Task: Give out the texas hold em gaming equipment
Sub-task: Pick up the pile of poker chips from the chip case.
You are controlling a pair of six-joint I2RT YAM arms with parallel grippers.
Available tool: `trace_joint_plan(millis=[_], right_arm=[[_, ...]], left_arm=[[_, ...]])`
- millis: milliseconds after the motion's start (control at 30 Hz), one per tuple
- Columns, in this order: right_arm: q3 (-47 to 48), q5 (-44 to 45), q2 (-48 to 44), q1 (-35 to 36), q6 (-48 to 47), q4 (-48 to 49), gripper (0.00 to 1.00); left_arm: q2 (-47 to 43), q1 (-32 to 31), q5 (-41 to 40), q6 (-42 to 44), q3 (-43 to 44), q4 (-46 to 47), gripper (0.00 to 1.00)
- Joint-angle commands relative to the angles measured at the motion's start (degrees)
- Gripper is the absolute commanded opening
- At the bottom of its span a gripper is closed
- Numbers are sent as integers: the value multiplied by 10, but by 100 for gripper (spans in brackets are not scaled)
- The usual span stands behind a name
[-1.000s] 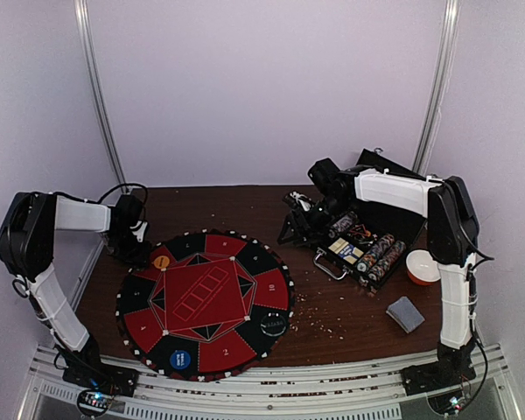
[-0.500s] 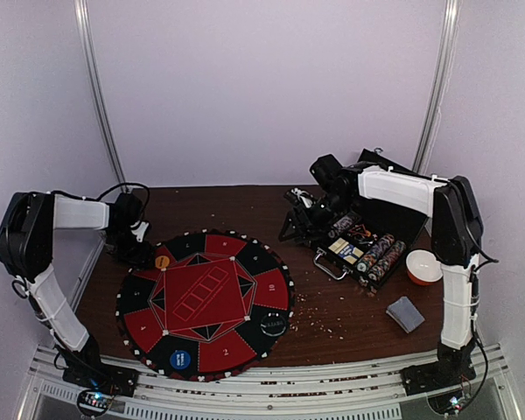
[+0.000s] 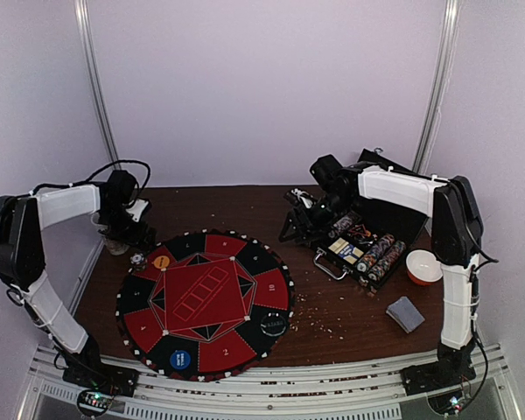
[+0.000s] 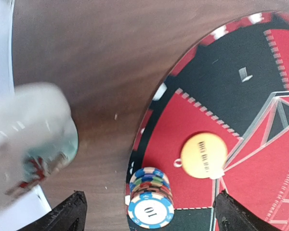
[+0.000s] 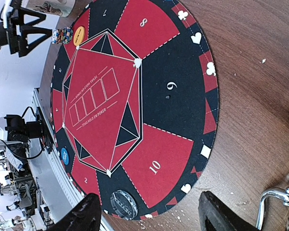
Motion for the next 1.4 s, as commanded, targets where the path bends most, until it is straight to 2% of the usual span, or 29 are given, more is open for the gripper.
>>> trace_joint_plan(millis=[0, 133, 367, 467, 633, 767, 1033, 1367], right_arm=[[6, 1, -20, -3, -15, -17, 72], [21, 2, -12, -3, -30, -33, 72], [26, 56, -34, -14, -53, -50, 72], [41, 165, -45, -31, -63, -78, 73], [77, 351, -29, -64, -102, -127, 76], [157, 424, 37, -81, -133, -165, 76], [206, 418, 103, -87, -132, -159, 72], [177, 406, 122, -83, -129, -137, 67]], left_arm=[[-37, -1, 78, 83, 35, -2, 96], [-48, -1, 115, 144, 59, 26, 96], [-106, -23, 210, 145, 73, 128, 97], [-124, -36, 228, 133, 53, 174, 98], [-125, -52, 227, 119, 39, 192, 98], [-117, -57, 224, 118, 26, 200, 98], [-90, -60, 219, 134, 20, 201, 98], [-56, -60, 216, 143, 29, 201, 98]])
